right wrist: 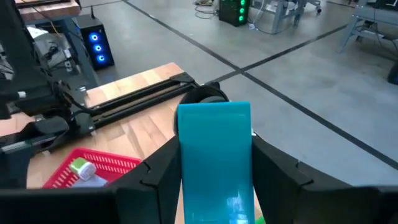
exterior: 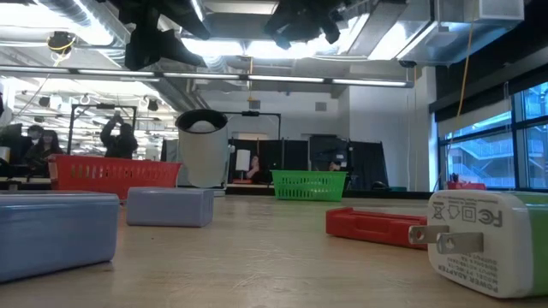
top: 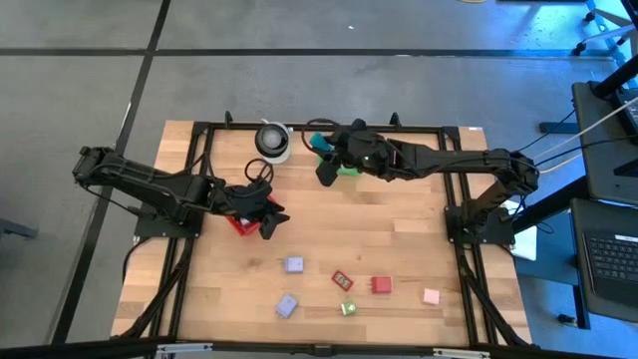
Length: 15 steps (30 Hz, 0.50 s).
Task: Pick & Place Office items
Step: Put the light blue digital clock into the green bin
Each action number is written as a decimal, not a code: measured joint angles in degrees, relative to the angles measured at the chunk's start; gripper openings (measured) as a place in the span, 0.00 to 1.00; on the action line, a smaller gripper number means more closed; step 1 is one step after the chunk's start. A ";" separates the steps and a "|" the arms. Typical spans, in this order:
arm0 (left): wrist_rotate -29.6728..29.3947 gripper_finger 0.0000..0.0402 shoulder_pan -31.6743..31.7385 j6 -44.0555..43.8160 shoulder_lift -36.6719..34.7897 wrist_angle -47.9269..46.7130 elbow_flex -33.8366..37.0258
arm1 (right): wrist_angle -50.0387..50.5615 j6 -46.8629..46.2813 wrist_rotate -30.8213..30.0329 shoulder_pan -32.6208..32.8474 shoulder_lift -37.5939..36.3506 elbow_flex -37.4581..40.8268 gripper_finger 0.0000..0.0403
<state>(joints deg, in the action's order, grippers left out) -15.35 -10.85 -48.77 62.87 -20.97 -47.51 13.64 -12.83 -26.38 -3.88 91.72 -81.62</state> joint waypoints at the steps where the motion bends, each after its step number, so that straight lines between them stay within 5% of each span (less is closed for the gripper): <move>1: 0.00 0.46 0.00 0.00 0.00 0.00 0.00 | 0.69 0.06 -0.28 0.00 0.00 0.00 0.41; 15: 0.00 0.46 0.00 0.00 0.00 0.00 0.00 | 7.20 -1.39 -4.23 -7.08 9.94 0.00 0.41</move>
<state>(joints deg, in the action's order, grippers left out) -15.35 -10.85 -48.77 62.87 -20.97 -47.51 20.85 -14.22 -30.61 -10.96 101.66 -81.62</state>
